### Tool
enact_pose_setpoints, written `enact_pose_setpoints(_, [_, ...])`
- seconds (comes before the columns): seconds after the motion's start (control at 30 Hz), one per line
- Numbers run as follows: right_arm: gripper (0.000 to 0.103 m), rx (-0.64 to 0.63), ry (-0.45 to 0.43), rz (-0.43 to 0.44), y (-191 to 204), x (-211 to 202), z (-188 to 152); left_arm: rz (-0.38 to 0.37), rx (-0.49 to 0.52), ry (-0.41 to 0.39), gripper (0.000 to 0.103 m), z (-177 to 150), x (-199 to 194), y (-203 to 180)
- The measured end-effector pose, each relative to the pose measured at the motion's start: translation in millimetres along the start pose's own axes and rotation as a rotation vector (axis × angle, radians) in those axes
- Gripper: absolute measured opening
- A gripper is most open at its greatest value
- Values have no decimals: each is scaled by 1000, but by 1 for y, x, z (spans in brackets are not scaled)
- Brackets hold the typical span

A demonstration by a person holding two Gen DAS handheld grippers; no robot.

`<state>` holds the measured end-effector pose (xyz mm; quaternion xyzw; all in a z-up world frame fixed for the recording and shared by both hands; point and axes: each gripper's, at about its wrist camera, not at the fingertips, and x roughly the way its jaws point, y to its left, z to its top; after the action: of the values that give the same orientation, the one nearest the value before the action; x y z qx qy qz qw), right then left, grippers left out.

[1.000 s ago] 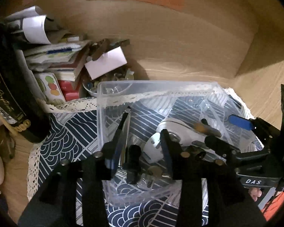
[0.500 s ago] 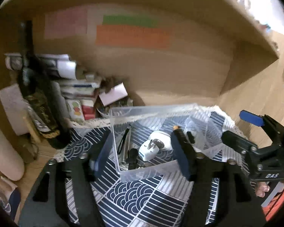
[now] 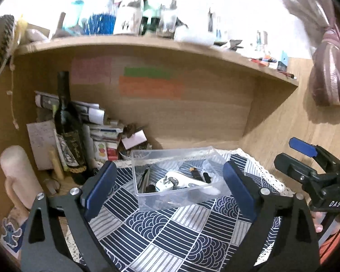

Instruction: Organize rigid objects

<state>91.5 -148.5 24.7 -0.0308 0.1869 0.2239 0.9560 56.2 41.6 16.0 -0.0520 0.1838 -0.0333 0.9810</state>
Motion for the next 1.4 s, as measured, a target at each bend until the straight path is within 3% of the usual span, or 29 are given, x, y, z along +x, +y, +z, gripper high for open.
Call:
enact_pose_setpoints(0.43, [103, 7, -43, 4, 3, -25, -5, 17, 53, -75, 102, -3, -28, -17])
enact_pose_setpoints(1.4, [103, 13, -39, 8, 4, -25, -9, 17, 59, -52, 103, -3, -17, -19])
